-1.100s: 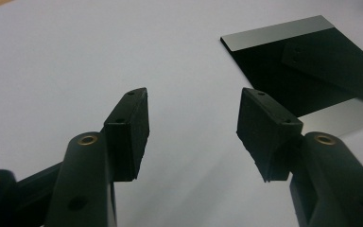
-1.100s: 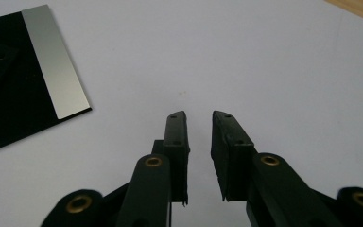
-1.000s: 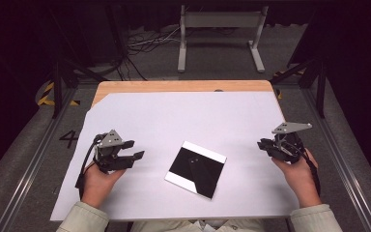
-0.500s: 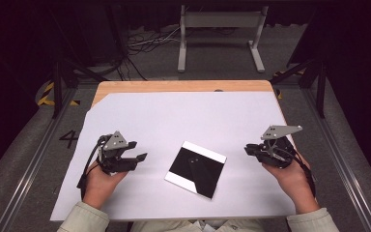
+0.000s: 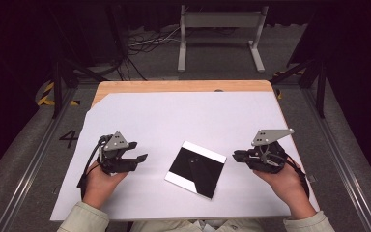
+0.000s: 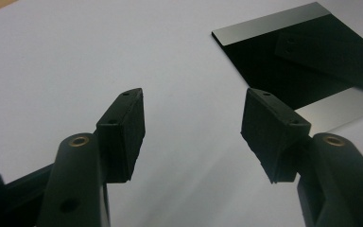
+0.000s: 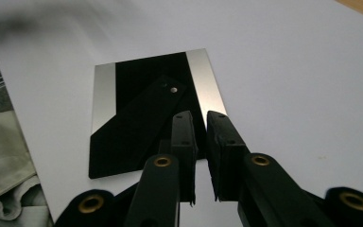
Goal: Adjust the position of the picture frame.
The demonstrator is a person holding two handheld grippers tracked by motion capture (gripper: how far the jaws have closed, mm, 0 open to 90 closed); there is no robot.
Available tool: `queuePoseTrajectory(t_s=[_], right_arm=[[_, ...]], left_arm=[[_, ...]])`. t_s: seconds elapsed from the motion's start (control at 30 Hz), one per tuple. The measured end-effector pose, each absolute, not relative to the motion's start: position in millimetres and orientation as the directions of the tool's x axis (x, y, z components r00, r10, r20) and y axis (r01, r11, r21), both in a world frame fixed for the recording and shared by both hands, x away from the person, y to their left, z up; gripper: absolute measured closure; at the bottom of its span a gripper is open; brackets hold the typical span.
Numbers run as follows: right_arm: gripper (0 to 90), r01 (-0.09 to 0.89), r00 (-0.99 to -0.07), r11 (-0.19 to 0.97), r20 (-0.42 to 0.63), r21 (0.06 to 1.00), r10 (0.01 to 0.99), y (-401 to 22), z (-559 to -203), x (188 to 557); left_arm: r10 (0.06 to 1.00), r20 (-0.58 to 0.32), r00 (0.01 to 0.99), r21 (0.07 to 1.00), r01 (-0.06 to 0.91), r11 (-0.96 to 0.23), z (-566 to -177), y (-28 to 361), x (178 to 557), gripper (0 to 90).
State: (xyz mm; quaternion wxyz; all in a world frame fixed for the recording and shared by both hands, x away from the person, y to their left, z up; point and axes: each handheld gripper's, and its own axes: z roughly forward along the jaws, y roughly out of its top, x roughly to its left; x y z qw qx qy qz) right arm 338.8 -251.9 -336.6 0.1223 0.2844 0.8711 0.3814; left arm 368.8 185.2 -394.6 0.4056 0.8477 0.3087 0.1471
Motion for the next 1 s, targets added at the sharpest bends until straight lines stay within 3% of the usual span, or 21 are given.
queuePoseTrajectory(t_s=[0.5,1.0], right_arm=[[82.1,0.373,-0.859,0.601,0.018,0.707,0.512,-223.0,-343.4,328.3],[83.0,0.375,-0.891,0.683,0.041,0.627,0.452,-196.6,-372.8,318.9]], left_arm=[[0.620,-0.006,0.785,0.771,0.398,-0.497,-395.2,180.8,367.7,44.2],[0.605,-0.012,0.796,0.767,0.396,-0.506,-395.8,180.1,368.3,48.0]])
